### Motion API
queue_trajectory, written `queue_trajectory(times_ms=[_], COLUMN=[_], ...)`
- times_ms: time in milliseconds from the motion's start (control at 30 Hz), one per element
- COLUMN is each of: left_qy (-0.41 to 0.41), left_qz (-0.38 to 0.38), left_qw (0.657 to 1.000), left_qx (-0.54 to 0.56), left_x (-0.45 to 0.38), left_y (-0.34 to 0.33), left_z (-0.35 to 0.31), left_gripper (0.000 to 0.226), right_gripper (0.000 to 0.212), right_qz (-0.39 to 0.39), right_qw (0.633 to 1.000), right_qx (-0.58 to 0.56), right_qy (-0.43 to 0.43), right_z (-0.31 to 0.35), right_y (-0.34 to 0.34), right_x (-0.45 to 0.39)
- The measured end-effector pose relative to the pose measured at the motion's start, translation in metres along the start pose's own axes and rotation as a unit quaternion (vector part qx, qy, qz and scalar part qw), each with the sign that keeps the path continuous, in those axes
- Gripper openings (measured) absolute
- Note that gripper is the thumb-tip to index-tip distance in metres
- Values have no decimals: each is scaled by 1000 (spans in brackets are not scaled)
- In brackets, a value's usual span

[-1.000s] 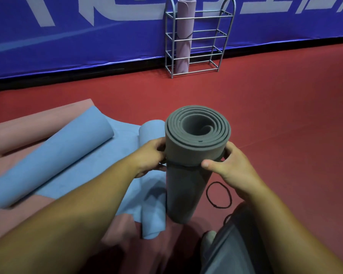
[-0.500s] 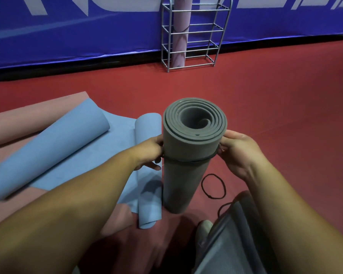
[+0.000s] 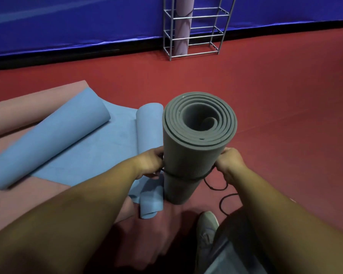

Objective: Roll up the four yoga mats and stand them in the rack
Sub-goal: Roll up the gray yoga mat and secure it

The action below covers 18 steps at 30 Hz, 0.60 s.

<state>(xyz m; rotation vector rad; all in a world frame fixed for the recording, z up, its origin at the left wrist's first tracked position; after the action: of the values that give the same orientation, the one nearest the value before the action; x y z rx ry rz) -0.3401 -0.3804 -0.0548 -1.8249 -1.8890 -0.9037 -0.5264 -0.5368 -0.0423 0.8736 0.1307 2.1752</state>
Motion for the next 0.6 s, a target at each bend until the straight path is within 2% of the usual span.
queue_trajectory(times_ms=[167,300,367,433,467,500,567,600], left_qy=[37,47,22,-20,-40,-53,-85,-98], left_qz=[-20,-43,-72,-106,-115,-116,-121,-118], left_qw=[997,984,961,918,910,916,941,954], left_qx=[62,164,265,381,396,380,303,257], left_x=[-17,-22,-22,-20,-17,-16,-15,-13], left_y=[-10,-18,-17,-14,-13,-13,-10,-10], left_z=[25,28,30,34,34,31,24,18], left_gripper=[50,60,59,47,43,42,48,52], right_gripper=[13,24,32,37,39,40,39,38], right_qz=[-17,-30,-30,-30,-30,-22,7,24], right_qw=[995,986,973,965,969,980,993,994], right_qx=[88,163,230,261,240,189,75,60], right_qy=[-45,-34,-3,26,42,61,87,94], right_z=[-6,-1,9,18,20,21,24,27], right_y=[2,-1,-2,-3,-4,-5,-7,-9], right_x=[-10,-9,-4,2,5,7,13,16])
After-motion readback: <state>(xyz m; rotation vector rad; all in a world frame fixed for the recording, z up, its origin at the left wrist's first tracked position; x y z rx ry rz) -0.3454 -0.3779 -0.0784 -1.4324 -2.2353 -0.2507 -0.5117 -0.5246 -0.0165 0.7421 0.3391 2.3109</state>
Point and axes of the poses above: each hand's wrist, its own x-axis away from the middle knuckle, its own y-axis out of the back of the hand, z = x × y, the point moved 5 cm from there along -x, towards the middle knuckle, and after that the axes turned 15 degrees about z, right-handed, at the moved point
